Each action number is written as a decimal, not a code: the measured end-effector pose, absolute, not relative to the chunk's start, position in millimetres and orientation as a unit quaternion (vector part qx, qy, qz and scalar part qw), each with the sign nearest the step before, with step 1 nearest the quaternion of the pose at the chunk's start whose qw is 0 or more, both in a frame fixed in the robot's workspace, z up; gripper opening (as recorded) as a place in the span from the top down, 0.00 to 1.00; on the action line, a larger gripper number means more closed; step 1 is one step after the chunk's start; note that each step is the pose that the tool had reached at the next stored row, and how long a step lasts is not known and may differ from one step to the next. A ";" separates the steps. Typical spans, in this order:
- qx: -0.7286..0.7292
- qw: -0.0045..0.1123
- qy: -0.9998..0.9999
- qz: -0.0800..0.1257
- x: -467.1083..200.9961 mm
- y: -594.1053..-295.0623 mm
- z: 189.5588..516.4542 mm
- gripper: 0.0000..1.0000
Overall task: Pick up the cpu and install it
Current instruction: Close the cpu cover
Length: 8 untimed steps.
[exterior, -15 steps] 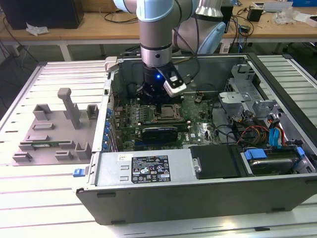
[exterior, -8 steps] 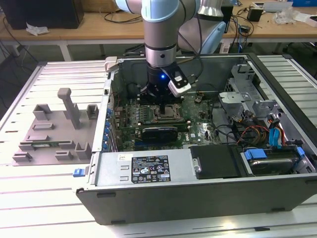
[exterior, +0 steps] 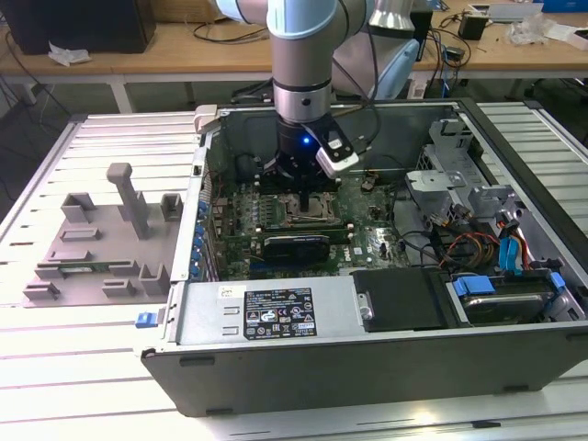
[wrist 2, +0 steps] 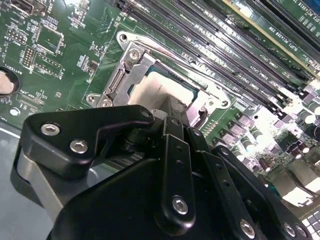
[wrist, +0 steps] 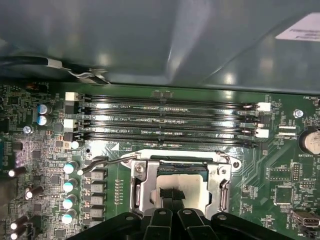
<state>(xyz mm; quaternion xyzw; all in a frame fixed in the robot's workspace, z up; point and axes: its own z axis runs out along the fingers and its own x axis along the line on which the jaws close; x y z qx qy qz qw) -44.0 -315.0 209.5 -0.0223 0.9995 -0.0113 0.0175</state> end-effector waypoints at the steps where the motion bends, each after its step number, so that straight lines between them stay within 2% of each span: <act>1: -0.022 0.017 1.000 -0.011 -44.0 -315.0 210.7 0.89; 8: -0.023 0.018 1.000 -0.011 -58.6 -315.0 210.1 0.89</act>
